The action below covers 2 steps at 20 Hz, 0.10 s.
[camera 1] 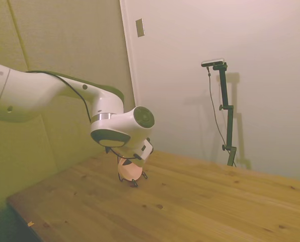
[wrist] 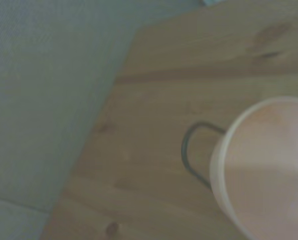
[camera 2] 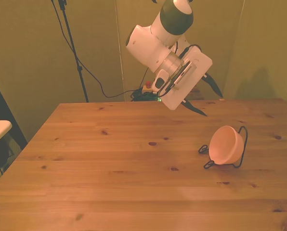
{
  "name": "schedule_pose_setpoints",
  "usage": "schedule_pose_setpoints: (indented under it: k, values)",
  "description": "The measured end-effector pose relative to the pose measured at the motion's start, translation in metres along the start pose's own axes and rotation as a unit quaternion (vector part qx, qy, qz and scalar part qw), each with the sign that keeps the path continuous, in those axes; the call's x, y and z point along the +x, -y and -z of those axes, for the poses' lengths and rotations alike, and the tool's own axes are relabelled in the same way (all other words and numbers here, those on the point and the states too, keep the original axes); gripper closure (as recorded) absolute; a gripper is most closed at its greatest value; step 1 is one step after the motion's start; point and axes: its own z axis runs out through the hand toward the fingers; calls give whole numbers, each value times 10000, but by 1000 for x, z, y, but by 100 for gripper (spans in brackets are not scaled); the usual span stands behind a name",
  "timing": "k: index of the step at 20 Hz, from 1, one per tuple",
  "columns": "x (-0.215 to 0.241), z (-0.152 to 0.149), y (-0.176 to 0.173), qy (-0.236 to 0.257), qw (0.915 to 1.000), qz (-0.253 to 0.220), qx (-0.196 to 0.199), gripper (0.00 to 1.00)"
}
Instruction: Load the bowl
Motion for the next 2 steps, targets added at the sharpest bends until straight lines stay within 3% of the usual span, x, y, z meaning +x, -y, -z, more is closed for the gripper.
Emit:
schedule_pose_setpoints:
  k: [2]
  values:
    - [-12,0,-13,-43,9999,-62,-127,0]
